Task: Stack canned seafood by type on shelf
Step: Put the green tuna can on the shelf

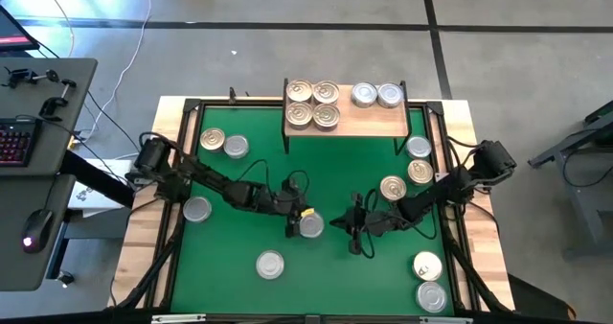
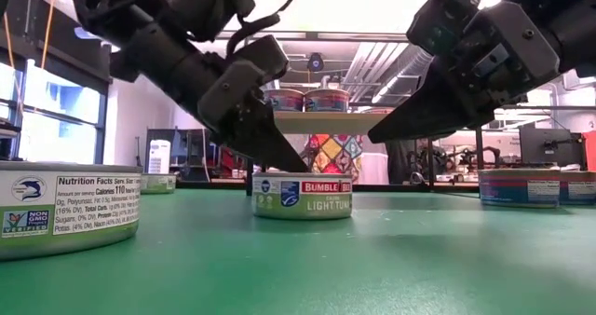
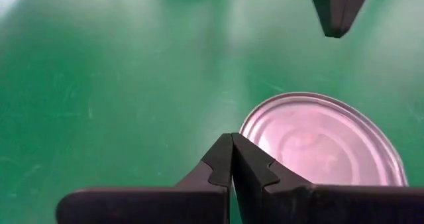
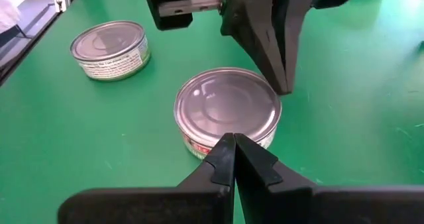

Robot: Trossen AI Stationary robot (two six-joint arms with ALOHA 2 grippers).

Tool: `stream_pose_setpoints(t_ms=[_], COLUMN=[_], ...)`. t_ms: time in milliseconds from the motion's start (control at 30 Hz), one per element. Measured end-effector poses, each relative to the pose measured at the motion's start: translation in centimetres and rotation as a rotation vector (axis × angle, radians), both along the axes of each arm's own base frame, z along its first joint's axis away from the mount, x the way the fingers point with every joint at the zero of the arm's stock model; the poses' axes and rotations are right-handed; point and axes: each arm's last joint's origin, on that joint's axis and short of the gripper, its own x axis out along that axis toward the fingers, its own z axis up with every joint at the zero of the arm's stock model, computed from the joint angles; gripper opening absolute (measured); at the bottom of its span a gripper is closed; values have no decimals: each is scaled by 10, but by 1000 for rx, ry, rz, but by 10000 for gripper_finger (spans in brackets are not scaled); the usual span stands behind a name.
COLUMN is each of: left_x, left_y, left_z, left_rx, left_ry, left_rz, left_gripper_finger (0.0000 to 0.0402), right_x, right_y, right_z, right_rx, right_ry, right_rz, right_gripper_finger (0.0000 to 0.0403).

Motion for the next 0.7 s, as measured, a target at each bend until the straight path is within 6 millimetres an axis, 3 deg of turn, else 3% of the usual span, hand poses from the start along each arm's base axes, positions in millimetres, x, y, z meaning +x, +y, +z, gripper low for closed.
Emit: stream_pose_setpoints(t_ms=[367,500,700], left_x=[-3,-2,0], left_y=[7,6,6], left_z=[-22,-20,-19], left_rx=[44,55,62], left_ry=[89,89,69], left_rz=[-2,-19,-19], left_gripper_finger=[0,0,0], right_x=[1,1,3], right_y=[1,1,-1], right_z=[2,2,5], right_rx=[3,5,-83], right_ry=[-18,-22,-25], right_rz=[6,5,50], right_gripper_finger=[0,8,72])
